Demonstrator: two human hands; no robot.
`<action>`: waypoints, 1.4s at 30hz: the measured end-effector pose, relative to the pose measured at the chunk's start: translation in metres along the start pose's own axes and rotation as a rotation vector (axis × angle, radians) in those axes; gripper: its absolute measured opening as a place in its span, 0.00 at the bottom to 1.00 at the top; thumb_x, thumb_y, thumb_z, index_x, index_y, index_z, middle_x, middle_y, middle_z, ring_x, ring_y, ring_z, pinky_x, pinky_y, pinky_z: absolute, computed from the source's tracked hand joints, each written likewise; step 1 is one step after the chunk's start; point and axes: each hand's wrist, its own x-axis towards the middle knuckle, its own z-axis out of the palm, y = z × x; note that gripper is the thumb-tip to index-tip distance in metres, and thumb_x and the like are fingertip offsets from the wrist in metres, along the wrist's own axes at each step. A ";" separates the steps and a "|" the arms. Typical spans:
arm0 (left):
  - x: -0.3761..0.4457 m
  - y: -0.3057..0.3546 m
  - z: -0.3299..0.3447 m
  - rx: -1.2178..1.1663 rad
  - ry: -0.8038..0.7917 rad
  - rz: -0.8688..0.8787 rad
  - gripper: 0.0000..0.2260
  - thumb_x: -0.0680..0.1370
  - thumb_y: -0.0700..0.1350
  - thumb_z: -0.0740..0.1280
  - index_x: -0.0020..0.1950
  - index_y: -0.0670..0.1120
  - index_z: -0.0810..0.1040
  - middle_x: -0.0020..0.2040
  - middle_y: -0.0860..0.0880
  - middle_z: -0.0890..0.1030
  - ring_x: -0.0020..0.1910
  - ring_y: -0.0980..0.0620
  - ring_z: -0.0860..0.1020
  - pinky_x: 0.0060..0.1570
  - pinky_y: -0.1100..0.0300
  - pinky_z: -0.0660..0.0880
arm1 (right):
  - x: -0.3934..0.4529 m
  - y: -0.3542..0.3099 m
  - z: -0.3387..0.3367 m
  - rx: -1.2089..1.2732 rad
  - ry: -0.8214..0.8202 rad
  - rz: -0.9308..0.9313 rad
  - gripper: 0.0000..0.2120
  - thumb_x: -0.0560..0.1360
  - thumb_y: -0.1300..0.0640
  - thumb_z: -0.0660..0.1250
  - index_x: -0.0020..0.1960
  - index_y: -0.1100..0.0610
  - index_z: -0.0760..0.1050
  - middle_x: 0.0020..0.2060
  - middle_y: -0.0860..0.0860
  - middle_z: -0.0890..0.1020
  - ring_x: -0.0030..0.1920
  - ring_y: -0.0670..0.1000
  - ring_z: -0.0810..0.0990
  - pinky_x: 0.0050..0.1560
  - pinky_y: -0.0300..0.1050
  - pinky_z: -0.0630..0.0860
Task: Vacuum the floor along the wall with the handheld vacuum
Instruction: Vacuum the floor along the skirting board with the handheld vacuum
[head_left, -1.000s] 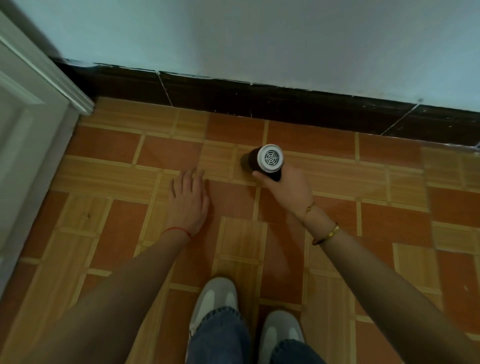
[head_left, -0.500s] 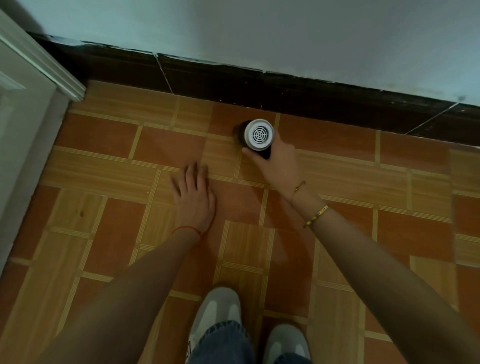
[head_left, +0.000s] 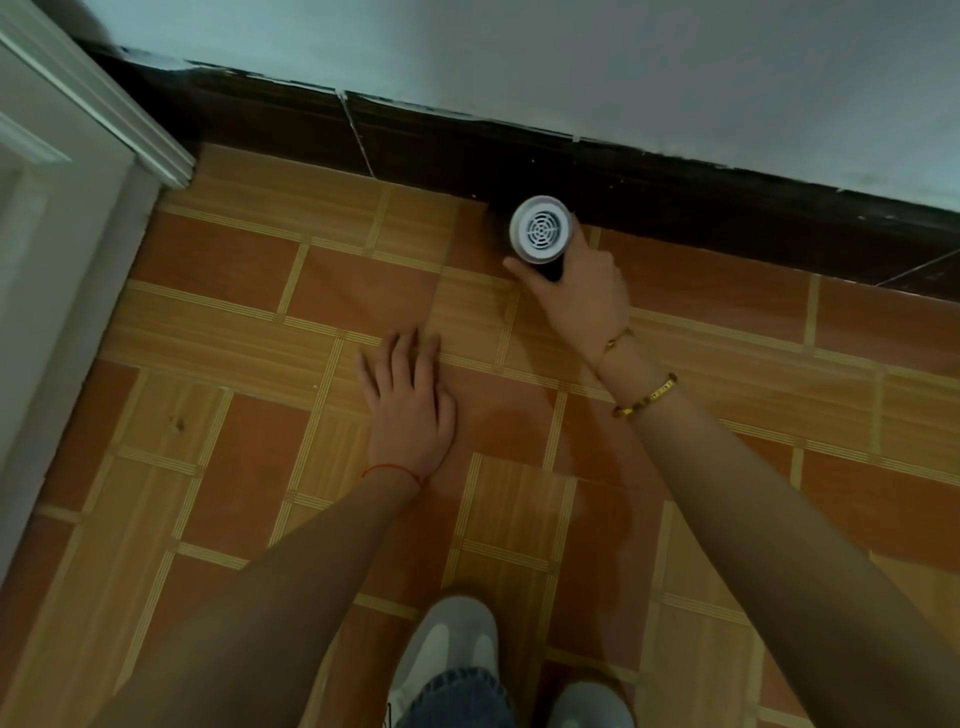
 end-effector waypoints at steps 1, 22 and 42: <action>0.000 0.000 0.000 -0.002 -0.002 -0.004 0.24 0.79 0.47 0.55 0.75 0.44 0.67 0.76 0.42 0.65 0.77 0.41 0.59 0.75 0.33 0.48 | -0.001 0.007 -0.004 0.004 0.013 0.022 0.37 0.72 0.36 0.67 0.73 0.55 0.64 0.58 0.55 0.81 0.56 0.57 0.80 0.51 0.55 0.79; -0.001 0.000 0.001 0.064 -0.007 0.000 0.24 0.80 0.49 0.56 0.75 0.44 0.66 0.76 0.41 0.65 0.77 0.41 0.60 0.76 0.34 0.49 | -0.039 0.030 -0.026 0.195 0.004 0.074 0.33 0.72 0.44 0.71 0.72 0.55 0.65 0.60 0.52 0.80 0.59 0.50 0.79 0.51 0.34 0.71; -0.063 -0.098 -0.054 0.092 0.093 -0.350 0.18 0.82 0.45 0.58 0.72 0.42 0.67 0.73 0.40 0.68 0.73 0.37 0.65 0.72 0.36 0.62 | -0.054 -0.075 0.072 0.265 -0.540 -0.248 0.32 0.71 0.39 0.70 0.71 0.49 0.67 0.61 0.45 0.79 0.61 0.45 0.76 0.60 0.42 0.75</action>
